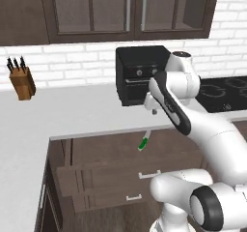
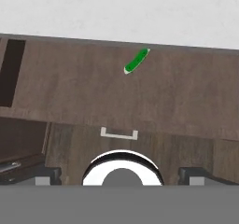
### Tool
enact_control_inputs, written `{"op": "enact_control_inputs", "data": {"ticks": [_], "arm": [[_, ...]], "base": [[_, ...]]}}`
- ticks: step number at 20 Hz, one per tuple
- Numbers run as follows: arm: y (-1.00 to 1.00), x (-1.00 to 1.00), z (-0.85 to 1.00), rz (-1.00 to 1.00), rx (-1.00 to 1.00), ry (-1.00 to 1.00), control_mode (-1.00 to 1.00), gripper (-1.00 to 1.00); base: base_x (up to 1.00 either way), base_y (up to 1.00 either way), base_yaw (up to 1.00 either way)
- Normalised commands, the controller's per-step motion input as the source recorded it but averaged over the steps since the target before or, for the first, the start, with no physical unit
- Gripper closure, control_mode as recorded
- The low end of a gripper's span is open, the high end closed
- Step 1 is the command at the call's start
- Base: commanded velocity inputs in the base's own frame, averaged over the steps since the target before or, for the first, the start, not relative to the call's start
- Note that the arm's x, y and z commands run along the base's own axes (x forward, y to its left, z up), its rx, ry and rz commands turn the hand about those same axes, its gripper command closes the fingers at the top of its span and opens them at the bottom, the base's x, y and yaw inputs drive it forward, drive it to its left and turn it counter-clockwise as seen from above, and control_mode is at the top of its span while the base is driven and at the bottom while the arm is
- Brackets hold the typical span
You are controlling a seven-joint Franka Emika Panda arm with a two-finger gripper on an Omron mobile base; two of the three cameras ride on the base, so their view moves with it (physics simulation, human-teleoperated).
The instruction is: Pick up the knife from the drawer and place it on the cutting board. Then place the meat from the plate to the cutting board.
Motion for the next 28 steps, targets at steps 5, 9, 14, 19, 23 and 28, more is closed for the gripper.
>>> {"op": "enact_control_inputs", "data": {"ticks": [5, 9, 14, 19, 23, 28], "arm": [[0.13, -0.10, -1.00, -0.04, 0.00, 0.17, -1.00, -1.00], [0.09, -0.04, -0.99, -0.07, 0.00, 0.12, -1.00, -1.00], [0.00, 0.02, -0.89, -0.09, 0.00, -0.02, -1.00, -1.00], [0.00, 0.18, -0.68, -0.11, 0.00, -0.04, -1.00, -1.00], [0.00, 0.58, -0.51, -0.13, 0.00, 0.00, -1.00, -1.00], [0.00, 0.71, -0.23, -0.10, 0.00, -0.03, -1.00, -1.00]], "base": [[0.00, 0.00, 0.00], [0.00, 0.00, 0.00], [0.00, 0.00, 0.00], [0.00, 0.00, 0.00], [0.00, 0.00, 0.00], [0.00, 0.00, 0.00]]}}
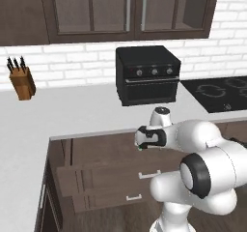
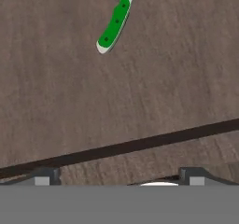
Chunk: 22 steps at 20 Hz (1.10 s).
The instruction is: Pick up the knife from the drawer and place it on the cutting board. Then place the meat from the plate to the cutting board.
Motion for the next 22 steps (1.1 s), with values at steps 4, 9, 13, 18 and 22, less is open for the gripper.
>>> {"op": "enact_control_inputs", "data": {"ticks": [4, 9, 13, 18, 22], "arm": [[0.00, 0.24, -0.33, -0.06, -0.02, -0.02, -1.00, -1.00], [0.00, 0.00, -0.59, 0.00, -0.02, 0.01, -1.00, -1.00], [0.00, 0.00, -0.37, 0.00, -0.01, 0.00, -1.00, -1.00], [0.00, -0.63, -0.17, 0.00, 0.00, 0.00, -1.00, -1.00], [0.00, -1.00, -0.16, 0.00, 0.00, 0.00, -1.00, -1.00]], "base": [[0.00, 0.00, 0.00], [0.00, 0.00, 0.00], [0.00, 0.00, 0.00], [0.00, 0.00, 0.00], [0.00, 0.00, 0.00]]}}
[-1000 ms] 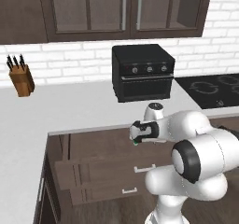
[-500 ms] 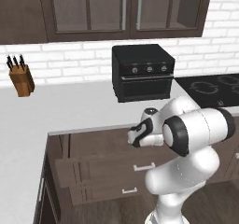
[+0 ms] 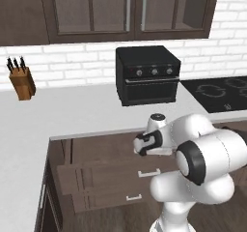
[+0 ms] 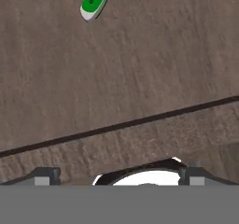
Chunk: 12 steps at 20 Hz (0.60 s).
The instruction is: Pick up the knife from the drawer and place it on the cutting board. Then place the meat from the plate to the cutting board.
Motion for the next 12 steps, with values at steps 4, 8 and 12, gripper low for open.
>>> {"op": "enact_control_inputs", "data": {"ticks": [4, 8, 12], "arm": [[0.00, -1.00, -0.21, 0.00, 0.00, 0.08, -1.00, -1.00], [0.00, -0.84, -0.03, -0.01, 0.01, 0.07, -1.00, -1.00], [0.00, 0.05, 0.00, 0.00, 0.00, -0.19, -1.00, -1.00]], "base": [[0.00, 0.00, 0.00], [0.00, 0.00, 0.00], [0.00, 0.00, 0.00]]}}
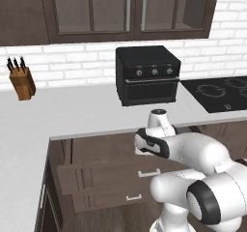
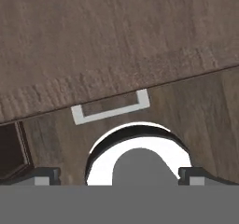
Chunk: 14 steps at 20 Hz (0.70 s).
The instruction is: Pick up the knife from the drawer and place it on the cutting board. Then place the meat from the plate to the cutting board.
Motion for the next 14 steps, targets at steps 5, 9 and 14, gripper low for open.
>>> {"op": "enact_control_inputs", "data": {"ticks": [5, 9, 14], "arm": [[0.00, 0.81, -0.03, 0.00, 0.00, -0.18, -1.00, -1.00], [0.00, 0.99, -0.17, 0.00, 0.00, -0.01, -1.00, -1.00], [0.00, 0.48, -0.39, 0.00, -0.01, 0.01, -1.00, -1.00]], "base": [[0.00, 0.00, 0.00], [0.00, 0.00, 0.00], [0.00, 0.00, 0.00]]}}
